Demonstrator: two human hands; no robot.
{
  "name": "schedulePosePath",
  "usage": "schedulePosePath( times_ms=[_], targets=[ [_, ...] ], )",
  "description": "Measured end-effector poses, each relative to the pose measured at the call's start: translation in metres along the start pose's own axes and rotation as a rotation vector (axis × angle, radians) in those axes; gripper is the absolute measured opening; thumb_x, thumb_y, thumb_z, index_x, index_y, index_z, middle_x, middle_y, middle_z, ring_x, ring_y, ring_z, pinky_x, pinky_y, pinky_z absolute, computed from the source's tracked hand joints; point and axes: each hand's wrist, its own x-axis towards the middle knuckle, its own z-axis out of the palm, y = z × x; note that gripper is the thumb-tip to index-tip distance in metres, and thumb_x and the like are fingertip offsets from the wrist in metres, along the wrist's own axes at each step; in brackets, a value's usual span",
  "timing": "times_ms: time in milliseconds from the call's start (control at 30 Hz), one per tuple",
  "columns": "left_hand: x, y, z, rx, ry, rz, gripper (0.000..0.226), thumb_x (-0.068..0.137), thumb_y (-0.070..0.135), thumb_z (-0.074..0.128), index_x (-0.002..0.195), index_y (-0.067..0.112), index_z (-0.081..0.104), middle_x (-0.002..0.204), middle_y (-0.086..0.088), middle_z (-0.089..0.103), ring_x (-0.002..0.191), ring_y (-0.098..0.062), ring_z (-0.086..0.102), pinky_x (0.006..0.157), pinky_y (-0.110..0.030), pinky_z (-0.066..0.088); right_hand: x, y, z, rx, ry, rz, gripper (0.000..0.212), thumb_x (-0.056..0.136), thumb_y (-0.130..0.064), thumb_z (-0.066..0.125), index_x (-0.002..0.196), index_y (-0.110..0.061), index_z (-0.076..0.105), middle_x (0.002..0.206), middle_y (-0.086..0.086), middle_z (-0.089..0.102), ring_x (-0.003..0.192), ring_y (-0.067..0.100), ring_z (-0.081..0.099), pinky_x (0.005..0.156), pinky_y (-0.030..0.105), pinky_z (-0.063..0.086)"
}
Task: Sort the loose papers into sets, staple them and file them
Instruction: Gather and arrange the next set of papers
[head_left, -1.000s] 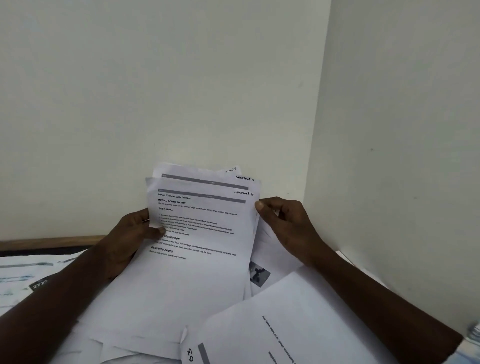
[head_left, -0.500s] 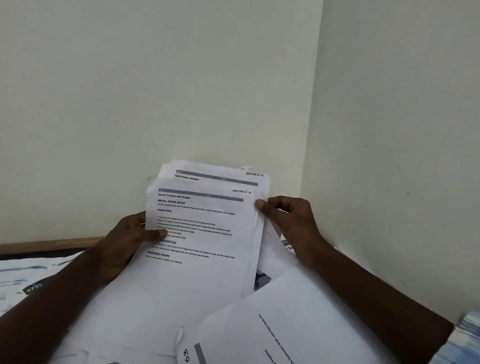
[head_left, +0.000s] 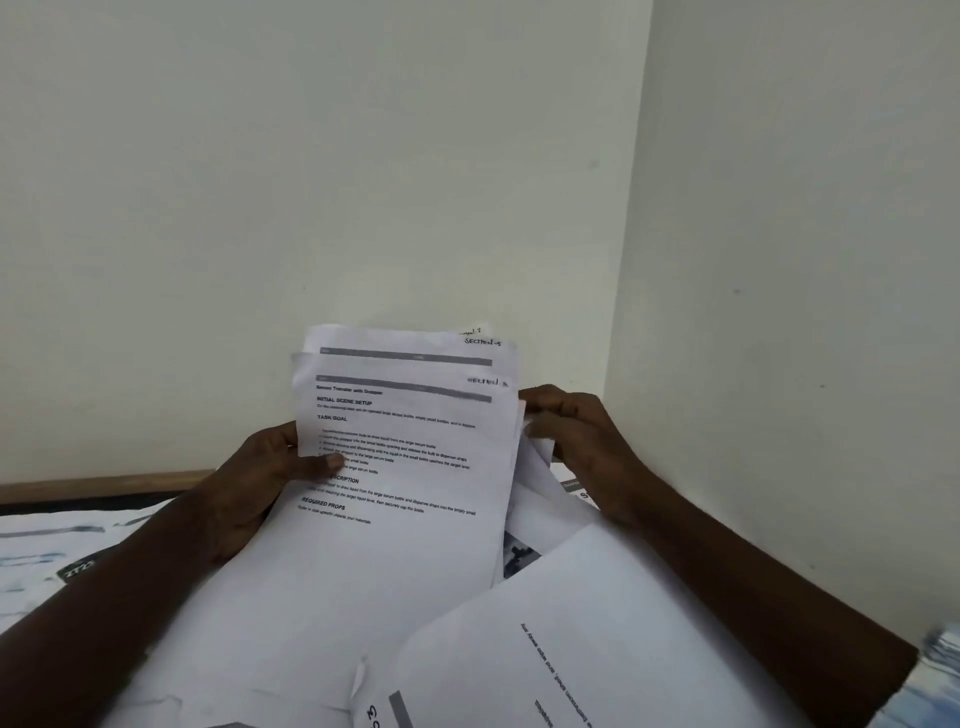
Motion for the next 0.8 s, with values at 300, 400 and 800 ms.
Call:
schedulePosePath(
  times_ms=[300, 400, 800],
  targets=[
    [-0.001, 0.002, -0.003, -0.078, -0.024, -0.023, 0.073, 0.057, 0.008, 0.089, 0.126, -0.001, 0.069, 0.127, -0.025, 0.07, 0.111, -0.047, 0.07, 0.088, -0.055, 0.06, 0.011, -0.023, -0.043, -0.095, 0.228, -0.175, 0.049, 0.092, 0.01, 0.065, 0.121, -0.029, 0.075, 0.103, -0.003, 0.078, 0.096, 0.013, 0.07, 0.084, 0.027, 0.054],
    [-0.002, 0.003, -0.002, -0.078, -0.037, -0.019, 0.088, 0.043, 0.014, 0.099, 0.125, 0.0, 0.07, 0.126, -0.025, 0.07, 0.11, -0.048, 0.07, 0.087, -0.055, 0.061, 0.018, -0.047, -0.054, -0.289, 0.275, -0.224, 0.061, 0.085, -0.005, 0.081, 0.129, -0.043, 0.064, 0.092, -0.003, 0.08, 0.095, 0.005, 0.072, 0.088, 0.024, 0.053],
    [-0.006, 0.011, 0.002, -0.163, -0.037, 0.019, 0.065, 0.064, 0.002, 0.083, 0.127, -0.001, 0.068, 0.126, -0.027, 0.069, 0.11, -0.05, 0.069, 0.093, -0.06, 0.057, 0.045, -0.134, -0.066, -0.892, 0.153, -0.266, 0.027, 0.087, -0.042, 0.081, 0.073, -0.019, 0.075, 0.062, 0.003, 0.066, 0.048, 0.004, 0.049, 0.049, 0.02, 0.04]
  ],
)
